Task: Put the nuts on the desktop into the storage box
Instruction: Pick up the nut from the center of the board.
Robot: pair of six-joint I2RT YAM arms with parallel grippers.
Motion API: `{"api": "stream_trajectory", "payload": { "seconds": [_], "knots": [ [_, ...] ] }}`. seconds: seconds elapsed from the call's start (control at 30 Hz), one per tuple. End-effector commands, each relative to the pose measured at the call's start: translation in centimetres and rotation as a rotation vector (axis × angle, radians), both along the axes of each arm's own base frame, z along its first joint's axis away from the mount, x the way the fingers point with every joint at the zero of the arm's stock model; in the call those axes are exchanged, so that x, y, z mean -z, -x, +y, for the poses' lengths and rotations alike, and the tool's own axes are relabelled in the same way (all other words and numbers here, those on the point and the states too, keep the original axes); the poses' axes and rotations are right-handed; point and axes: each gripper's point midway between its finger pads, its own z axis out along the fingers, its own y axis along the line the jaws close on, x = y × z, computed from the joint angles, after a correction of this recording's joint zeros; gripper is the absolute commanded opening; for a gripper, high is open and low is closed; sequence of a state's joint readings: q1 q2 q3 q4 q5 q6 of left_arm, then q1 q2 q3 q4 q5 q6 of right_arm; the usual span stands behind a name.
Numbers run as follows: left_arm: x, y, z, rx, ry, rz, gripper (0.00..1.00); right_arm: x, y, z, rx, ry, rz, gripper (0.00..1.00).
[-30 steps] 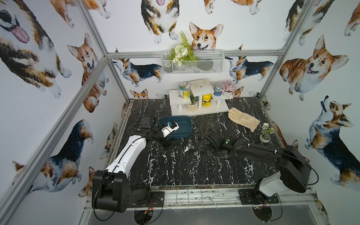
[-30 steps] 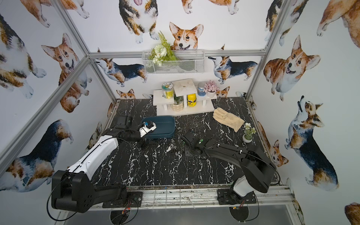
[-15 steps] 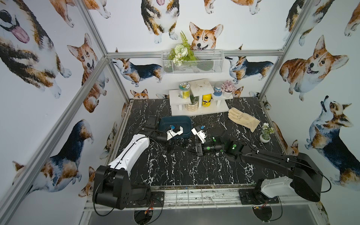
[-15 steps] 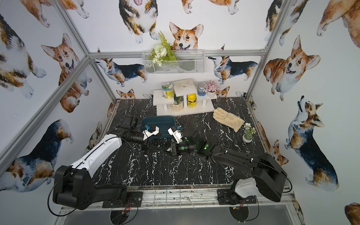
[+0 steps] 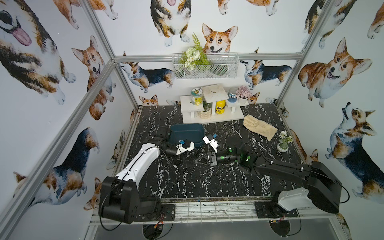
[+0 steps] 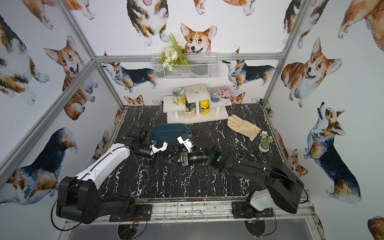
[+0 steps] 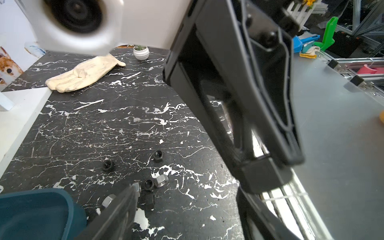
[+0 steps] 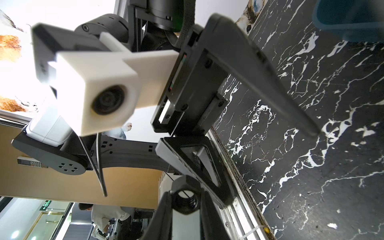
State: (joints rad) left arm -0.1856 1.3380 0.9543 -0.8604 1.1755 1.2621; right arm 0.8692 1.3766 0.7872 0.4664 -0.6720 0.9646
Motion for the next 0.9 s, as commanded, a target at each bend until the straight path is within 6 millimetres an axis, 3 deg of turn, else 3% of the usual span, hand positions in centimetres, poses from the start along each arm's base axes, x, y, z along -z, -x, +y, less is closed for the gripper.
{"api": "stream_trajectory", "payload": {
  "seconds": [0.0, 0.23, 0.47, 0.63, 0.87],
  "knots": [
    [-0.4, 0.7, 0.1, 0.025, 0.005, -0.018, 0.73, -0.3, -0.7, -0.1, 0.038, -0.009, -0.006, 0.19],
    [-2.7, 0.3, -0.3, 0.012, 0.053, 0.003, 0.64, 0.3, -1.4, 0.4, 0.052, 0.0, 0.013, 0.18],
    [-2.7, 0.1, -0.3, 0.002, 0.05, 0.004, 0.55, 0.0, -1.9, 0.7, 0.072, -0.018, 0.028, 0.18],
    [-2.8, -0.1, -0.4, -0.007, 0.053, 0.008, 0.4, 0.4, -2.2, 0.6, 0.093, -0.011, 0.042, 0.18],
    [-3.5, 0.0, -0.5, -0.003, 0.072, 0.01, 0.35, 1.1, -2.4, 0.6, 0.104, -0.003, 0.064, 0.18]
  ]
}}
